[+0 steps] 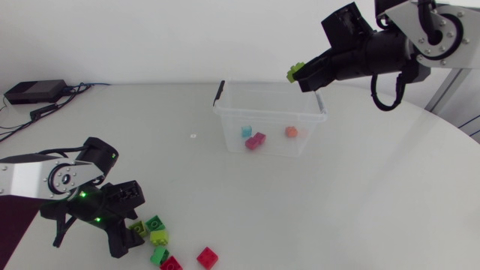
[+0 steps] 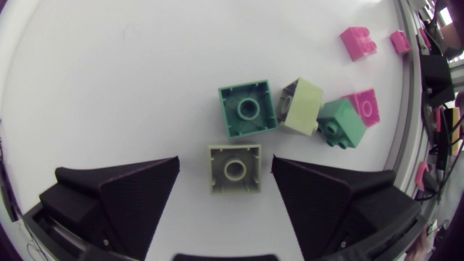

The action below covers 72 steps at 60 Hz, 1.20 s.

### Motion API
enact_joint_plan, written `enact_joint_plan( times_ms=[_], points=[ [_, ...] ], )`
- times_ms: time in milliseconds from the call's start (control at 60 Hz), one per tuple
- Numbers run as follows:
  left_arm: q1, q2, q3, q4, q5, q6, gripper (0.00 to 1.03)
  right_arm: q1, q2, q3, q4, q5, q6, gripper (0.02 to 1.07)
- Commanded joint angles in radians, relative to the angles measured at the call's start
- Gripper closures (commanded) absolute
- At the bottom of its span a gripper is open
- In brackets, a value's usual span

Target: Pick up the duplo bricks and place them in the container

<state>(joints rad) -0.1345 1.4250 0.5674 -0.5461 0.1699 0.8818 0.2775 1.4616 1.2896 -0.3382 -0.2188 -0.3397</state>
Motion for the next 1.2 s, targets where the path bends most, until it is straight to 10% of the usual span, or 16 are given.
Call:
enact_joint_plan(
  times_ms=[0, 83, 233, 550, 733, 1183],
  points=[
    [-0.007, 0.040, -0.021, 0.009, -0.003, -0.026, 0.42, -0.023, 0.077, 0.042, 0.018, 0.004, 0.038, 0.88],
    [0.001, 0.054, -0.009, 0.025, 0.000, -0.037, 0.80, -0.032, 0.143, 0.068, 0.034, 0.015, 0.045, 0.88],
    [0.007, 0.040, -0.008, 0.020, 0.002, -0.032, 0.81, -0.047, 0.247, 0.085, 0.077, 0.024, 0.053, 0.86],
    [0.073, -0.152, 0.166, -0.149, 0.028, -0.020, 0.82, -0.063, 0.325, 0.123, 0.099, 0.058, 0.051, 0.37],
    [0.065, -0.170, 0.387, -0.229, 0.118, -0.063, 0.82, -0.063, 0.264, 0.103, 0.090, 0.061, 0.053, 0.27],
    [-0.151, 0.012, 0.690, 0.029, 0.223, -0.360, 0.81, 0.097, -0.115, -0.182, -0.016, 0.064, 0.025, 0.24]
  ],
)
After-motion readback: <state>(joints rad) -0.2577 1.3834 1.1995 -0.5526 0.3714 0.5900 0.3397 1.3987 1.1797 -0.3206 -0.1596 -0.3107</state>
